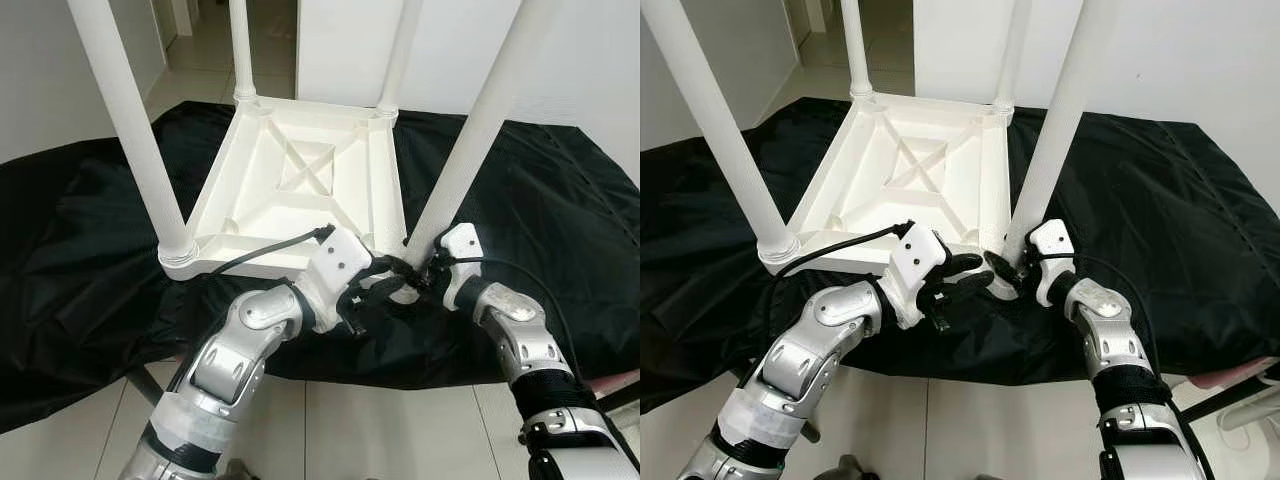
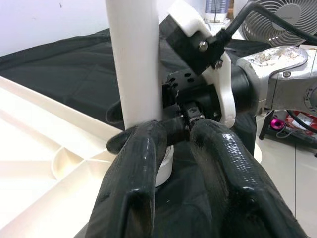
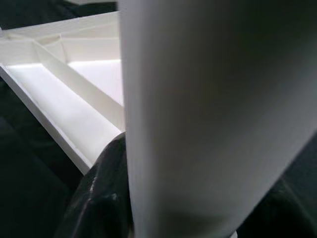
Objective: Building children table
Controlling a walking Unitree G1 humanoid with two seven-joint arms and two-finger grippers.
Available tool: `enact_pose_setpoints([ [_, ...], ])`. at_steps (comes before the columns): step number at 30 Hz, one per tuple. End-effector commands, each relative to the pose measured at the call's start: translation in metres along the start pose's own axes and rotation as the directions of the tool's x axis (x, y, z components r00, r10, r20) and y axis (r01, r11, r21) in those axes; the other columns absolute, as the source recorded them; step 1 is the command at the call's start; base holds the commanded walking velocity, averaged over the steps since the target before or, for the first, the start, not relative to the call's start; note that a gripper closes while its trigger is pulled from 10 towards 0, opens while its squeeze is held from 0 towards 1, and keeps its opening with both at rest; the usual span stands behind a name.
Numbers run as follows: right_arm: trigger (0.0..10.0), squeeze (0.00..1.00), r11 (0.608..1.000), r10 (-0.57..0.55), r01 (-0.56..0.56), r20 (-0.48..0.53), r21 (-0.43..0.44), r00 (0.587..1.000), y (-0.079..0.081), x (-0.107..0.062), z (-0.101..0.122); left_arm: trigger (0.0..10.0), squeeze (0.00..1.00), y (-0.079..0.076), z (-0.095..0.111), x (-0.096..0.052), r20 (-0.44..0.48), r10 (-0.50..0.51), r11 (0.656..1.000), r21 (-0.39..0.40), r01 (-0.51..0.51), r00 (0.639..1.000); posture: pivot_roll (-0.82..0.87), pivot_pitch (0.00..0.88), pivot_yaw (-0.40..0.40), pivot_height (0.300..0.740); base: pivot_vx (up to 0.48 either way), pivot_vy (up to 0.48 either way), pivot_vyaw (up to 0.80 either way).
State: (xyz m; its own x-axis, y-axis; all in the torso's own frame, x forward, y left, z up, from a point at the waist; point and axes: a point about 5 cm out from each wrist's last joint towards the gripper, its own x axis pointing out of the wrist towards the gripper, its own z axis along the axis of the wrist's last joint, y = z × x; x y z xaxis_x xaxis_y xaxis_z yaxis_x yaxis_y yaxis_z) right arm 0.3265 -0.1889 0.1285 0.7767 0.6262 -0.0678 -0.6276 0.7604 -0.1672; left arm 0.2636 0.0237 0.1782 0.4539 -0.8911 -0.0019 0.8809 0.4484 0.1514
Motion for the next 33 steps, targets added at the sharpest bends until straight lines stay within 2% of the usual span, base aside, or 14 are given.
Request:
enact_pose_setpoints([
  [1,0.0,0.00,0.999,0.030,-0.031,-0.021,-0.028,0.999,0.003,0.001,-0.003,10.0,0.00,0.001,-0.001,-0.001,-0.007,0.056,0.998,0.011,-0.056,0.998,0.02,0.000,-0.028,0.740,0.000,0.000,0.00],
  [2,0.1,0.00,1.000,0.024,-0.024,-0.019,-0.018,1.000,0.003,0.000,-0.004,10.0,0.00,0.001,-0.001,-0.001,-0.007,0.053,0.999,0.011,-0.053,0.999,0.02,0.000,-0.027,0.740,0.000,0.000,0.00],
  [3,4.4,0.00,1.000,0.019,-0.019,-0.017,-0.011,1.000,0.003,-0.001,-0.005,10.0,0.00,0.000,-0.001,-0.001,-0.008,0.052,0.999,0.011,-0.052,0.999,0.02,0.000,-0.027,0.740,0.000,0.000,0.00],
  [4,4.4,0.00,1.000,0.019,-0.019,-0.017,-0.011,1.000,0.003,-0.001,-0.005,10.0,0.00,0.000,-0.001,-0.001,-0.008,0.052,0.999,0.011,-0.052,0.999,0.02,0.000,-0.027,0.740,0.000,0.000,0.00],
  [5,10.0,0.00,1.000,0.004,-0.004,-0.004,0.006,1.000,0.004,-0.002,-0.006,10.0,0.00,0.000,-0.001,-0.001,-0.008,0.048,0.999,0.010,-0.048,0.999,0.01,0.000,-0.024,0.740,0.000,0.000,0.00],
  [9,10.0,0.00,1.000,-0.012,0.012,0.004,0.018,1.000,0.005,-0.002,-0.006,10.0,0.00,0.000,-0.001,-0.001,-0.008,0.046,0.999,0.011,-0.046,0.999,0.01,0.000,-0.021,0.740,0.000,0.000,0.00],
  [15,10.0,0.00,0.982,-0.174,0.177,-0.047,0.063,0.984,0.003,-0.001,-0.015,10.0,0.00,-0.001,-0.001,0.000,-0.008,0.037,0.999,0.011,-0.036,0.999,0.00,0.000,-0.019,0.740,0.000,0.000,0.00],
  [22,10.0,0.00,0.934,-0.330,0.338,-0.082,0.119,0.940,0.022,0.006,-0.021,10.0,0.00,-0.003,-0.002,0.001,-0.011,0.029,0.999,0.013,-0.029,1.000,0.00,0.000,-0.019,0.740,0.000,0.000,0.00],
  [26,10.0,0.00,0.844,-0.494,0.507,-0.115,0.174,0.862,0.041,0.015,-0.020,10.0,0.00,-0.003,-0.001,0.001,-0.010,0.028,1.000,0.013,-0.028,1.000,0.00,0.000,-0.021,0.740,0.000,0.000,0.00],
  [28,10.0,0.00,0.844,-0.494,0.507,-0.115,0.174,0.862,0.041,0.015,-0.020,10.0,0.00,-0.003,-0.001,0.001,-0.010,0.028,1.000,0.013,-0.028,1.000,0.00,0.000,-0.021,0.740,0.000,0.000,0.00],
  [29,10.0,0.00,0.808,-0.546,0.560,-0.125,0.183,0.828,0.044,0.017,-0.019,10.0,0.00,-0.003,-0.001,0.002,-0.009,0.027,1.000,0.012,-0.027,1.000,0.00,0.000,-0.021,0.740,0.000,0.000,0.00],
  [30,10.0,0.00,0.808,-0.546,0.560,-0.125,0.183,0.828,0.044,0.017,-0.019,10.0,0.00,-0.003,-0.001,0.002,-0.009,0.027,1.000,0.012,-0.027,1.000,0.00,0.000,-0.021,0.740,0.000,0.000,0.00],
  [31,10.0,0.00,0.723,-0.655,0.670,-0.142,0.167,0.742,0.048,0.019,-0.017,10.0,0.00,-0.003,-0.001,0.002,-0.008,0.024,1.000,0.011,-0.024,1.000,0.00,0.000,-0.024,0.740,0.000,0.000,0.00],
  [33,10.0,0.00,0.696,-0.683,0.699,-0.147,0.166,0.715,0.053,0.021,-0.015,10.0,0.00,-0.004,-0.001,0.003,-0.007,0.024,1.000,0.011,-0.024,1.000,0.00,0.000,-0.025,0.740,0.000,0.000,0.00],
])
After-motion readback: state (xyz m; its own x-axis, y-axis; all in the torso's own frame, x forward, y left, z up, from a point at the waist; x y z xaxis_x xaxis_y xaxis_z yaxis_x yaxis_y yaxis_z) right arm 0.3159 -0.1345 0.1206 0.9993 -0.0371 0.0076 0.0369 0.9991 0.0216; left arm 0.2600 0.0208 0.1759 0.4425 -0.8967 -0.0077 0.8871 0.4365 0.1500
